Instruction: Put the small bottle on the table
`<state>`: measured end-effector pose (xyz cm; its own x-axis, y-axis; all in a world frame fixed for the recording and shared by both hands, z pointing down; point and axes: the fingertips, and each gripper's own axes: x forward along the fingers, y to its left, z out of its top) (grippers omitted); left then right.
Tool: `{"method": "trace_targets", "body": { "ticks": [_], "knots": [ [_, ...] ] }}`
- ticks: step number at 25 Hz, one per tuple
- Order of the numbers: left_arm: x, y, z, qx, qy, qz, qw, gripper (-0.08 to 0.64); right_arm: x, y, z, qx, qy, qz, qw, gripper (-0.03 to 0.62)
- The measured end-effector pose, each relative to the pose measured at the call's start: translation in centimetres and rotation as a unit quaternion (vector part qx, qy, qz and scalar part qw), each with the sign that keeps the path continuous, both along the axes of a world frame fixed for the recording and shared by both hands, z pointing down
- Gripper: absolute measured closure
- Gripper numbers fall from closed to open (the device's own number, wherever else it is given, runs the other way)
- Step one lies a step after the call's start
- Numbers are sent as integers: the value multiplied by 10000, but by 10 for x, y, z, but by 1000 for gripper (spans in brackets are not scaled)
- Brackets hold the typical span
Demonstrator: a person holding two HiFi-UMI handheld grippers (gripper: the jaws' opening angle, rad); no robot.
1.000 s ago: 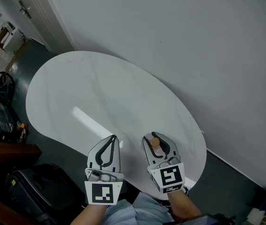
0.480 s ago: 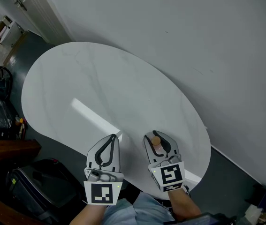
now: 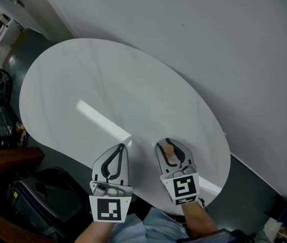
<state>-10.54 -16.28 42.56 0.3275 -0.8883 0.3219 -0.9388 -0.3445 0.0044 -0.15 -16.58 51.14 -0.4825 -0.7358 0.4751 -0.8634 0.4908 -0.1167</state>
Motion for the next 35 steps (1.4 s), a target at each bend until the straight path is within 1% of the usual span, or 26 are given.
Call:
{"method": "trace_targets", "body": {
  "ticks": [6, 9, 13, 16, 18, 22, 26, 29, 31, 32, 35],
  "knots": [
    [-1, 1, 5, -117, -54, -25, 9999, 557, 4, 1, 8, -64, 32, 7, 10000, 479],
    [-1, 1, 7, -139, -56, -45, 9999, 557, 5, -1, 7, 79, 50, -65, 9999, 479],
    [0, 1, 10, -185, -68, -49, 9998, 557, 5, -1, 11, -38, 14, -17, 10000, 479],
    [0, 0, 10, -199, -61, -66, 9998, 557, 5, -3, 9, 151, 49, -98, 9998, 479],
    [0, -2, 9, -158, -37, -80, 9998, 557, 2, -4, 8, 305, 113, -201, 9993, 479],
    [0, -2, 7, -125, -2, -51, 9999, 557, 1, 4, 13, 120, 144, -93, 9998, 479],
    [5, -3, 6, -106, -2, 0, 9999, 557, 2, 6, 19, 183, 324, -78, 9993, 479],
    [5, 0, 3, -95, -25, 23, 9999, 557, 1, 5, 22, 164, 325, -74, 9993, 477],
    [4, 1, -1, -29, -37, 33, 10000, 557, 1, 3, 21, 134, 274, -100, 9995, 471],
    [4, 2, -3, 12, -33, 29, 10000, 557, 1, 2, 19, 151, 252, -110, 9995, 453],
    [4, 2, -11, 160, -3, 22, 9999, 557, 1, -2, 8, 340, 255, -79, 9991, 431]
  ]
}}
